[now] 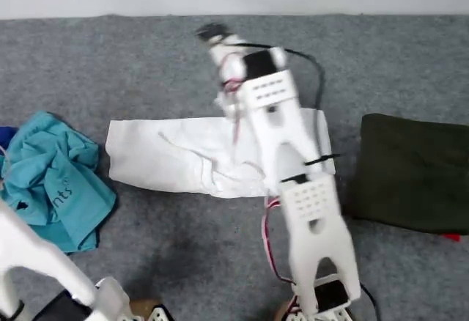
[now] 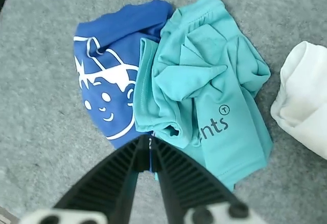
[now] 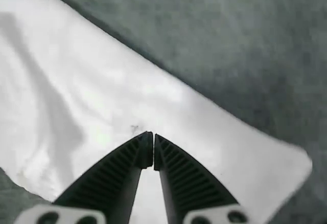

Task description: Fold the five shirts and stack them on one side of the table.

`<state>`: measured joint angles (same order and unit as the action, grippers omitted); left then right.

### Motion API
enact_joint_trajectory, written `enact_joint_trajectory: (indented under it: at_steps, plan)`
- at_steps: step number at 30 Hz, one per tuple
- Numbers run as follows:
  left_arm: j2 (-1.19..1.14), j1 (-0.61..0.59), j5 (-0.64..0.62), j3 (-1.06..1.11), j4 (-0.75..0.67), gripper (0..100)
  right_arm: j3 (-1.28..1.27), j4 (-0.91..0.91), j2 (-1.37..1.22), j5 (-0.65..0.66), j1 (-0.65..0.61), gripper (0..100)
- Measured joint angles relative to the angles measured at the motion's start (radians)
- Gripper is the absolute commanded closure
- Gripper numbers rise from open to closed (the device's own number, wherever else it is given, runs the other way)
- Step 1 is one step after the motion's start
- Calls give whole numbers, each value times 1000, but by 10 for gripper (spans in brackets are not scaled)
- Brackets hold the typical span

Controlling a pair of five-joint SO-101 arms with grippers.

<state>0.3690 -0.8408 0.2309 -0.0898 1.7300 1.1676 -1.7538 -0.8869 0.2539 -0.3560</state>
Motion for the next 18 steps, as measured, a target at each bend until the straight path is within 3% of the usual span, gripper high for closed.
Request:
enact_joint_trajectory:
  at_steps: [3,8,18]
  plan:
    - [12,0,29,0,5,982,-169,0,92,-54,94,945]
    - [15,0,71,0,5,982,-304,0,130,-114,183,735]
    - [15,0,91,0,5,982,-333,6,78,-150,298,741]
